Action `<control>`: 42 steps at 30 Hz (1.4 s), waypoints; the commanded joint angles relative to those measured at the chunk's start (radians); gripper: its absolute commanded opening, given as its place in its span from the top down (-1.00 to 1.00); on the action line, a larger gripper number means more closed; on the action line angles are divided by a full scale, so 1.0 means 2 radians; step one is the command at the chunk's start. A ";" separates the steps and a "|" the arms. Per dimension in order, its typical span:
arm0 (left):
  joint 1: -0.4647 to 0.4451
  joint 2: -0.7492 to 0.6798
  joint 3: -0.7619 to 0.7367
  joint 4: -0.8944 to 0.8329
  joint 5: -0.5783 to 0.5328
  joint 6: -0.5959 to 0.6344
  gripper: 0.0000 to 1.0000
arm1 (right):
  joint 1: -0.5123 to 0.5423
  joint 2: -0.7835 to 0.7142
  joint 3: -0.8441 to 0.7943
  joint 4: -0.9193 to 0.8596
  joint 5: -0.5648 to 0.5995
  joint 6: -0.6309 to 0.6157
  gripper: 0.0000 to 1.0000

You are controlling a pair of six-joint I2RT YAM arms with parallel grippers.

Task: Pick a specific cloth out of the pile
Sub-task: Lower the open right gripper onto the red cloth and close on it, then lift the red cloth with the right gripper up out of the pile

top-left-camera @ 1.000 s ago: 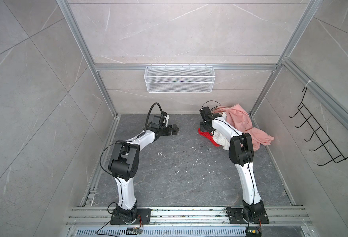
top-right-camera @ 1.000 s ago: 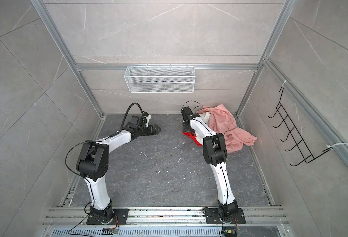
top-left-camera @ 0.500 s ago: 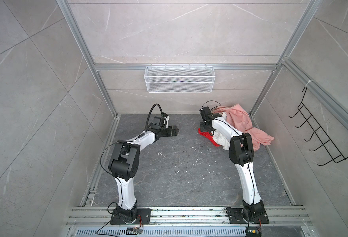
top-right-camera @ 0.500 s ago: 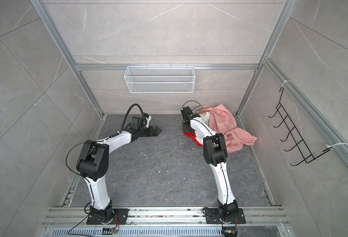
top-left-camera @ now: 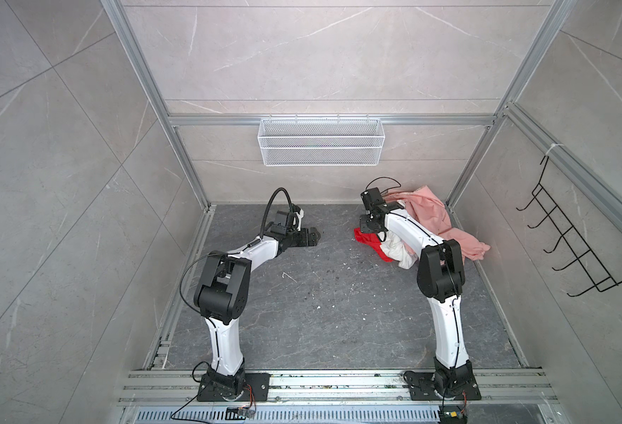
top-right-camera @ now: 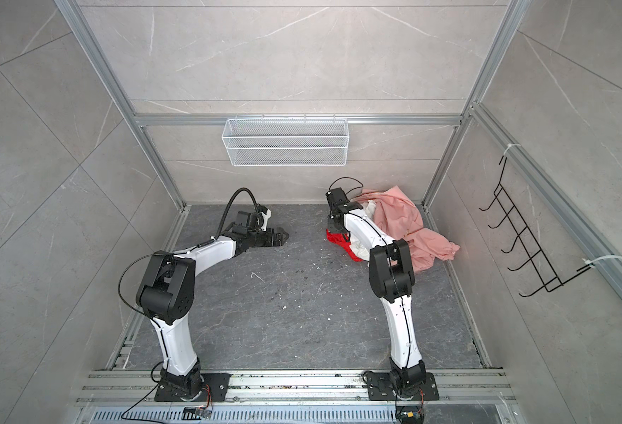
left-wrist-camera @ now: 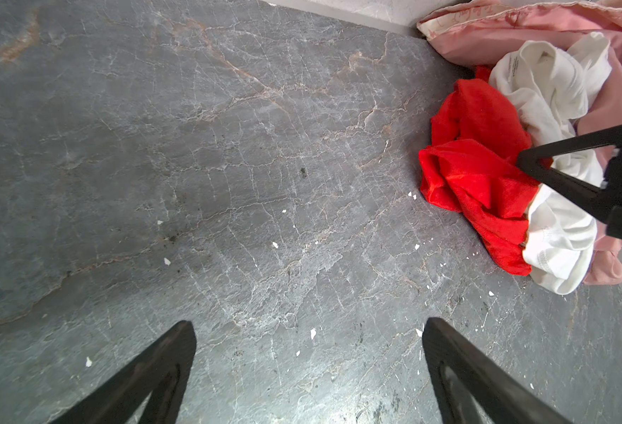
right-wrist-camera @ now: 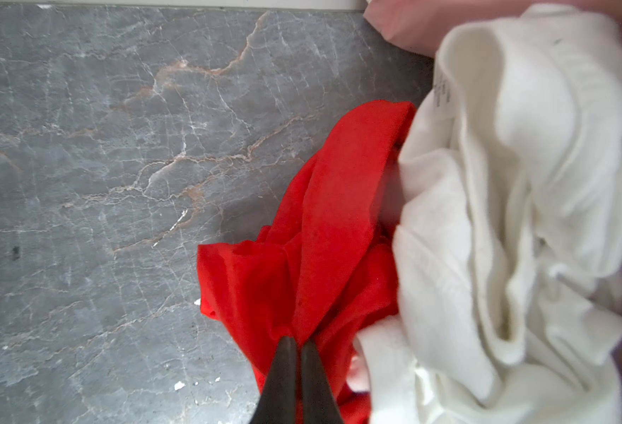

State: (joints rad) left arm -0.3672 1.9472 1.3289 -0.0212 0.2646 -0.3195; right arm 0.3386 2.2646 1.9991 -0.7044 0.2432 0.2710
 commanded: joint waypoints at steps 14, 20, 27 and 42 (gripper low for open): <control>-0.010 -0.043 -0.006 0.017 0.006 -0.008 -0.99 | 0.005 -0.081 -0.046 0.045 -0.001 -0.005 1.00; -0.010 -0.055 -0.017 0.014 0.003 0.000 -0.99 | 0.004 -0.107 -0.063 0.064 0.001 -0.012 1.00; -0.010 -0.060 -0.024 0.016 0.001 -0.002 -0.99 | 0.005 -0.132 -0.081 0.088 -0.005 -0.013 1.00; -0.015 -0.065 -0.041 0.030 0.002 -0.002 -0.99 | 0.005 -0.175 -0.105 0.113 -0.020 -0.014 1.00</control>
State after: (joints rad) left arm -0.3912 1.8755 1.2602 0.0055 0.2642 -0.3325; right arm 0.3386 1.9728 1.8011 -0.5186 0.2192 0.2577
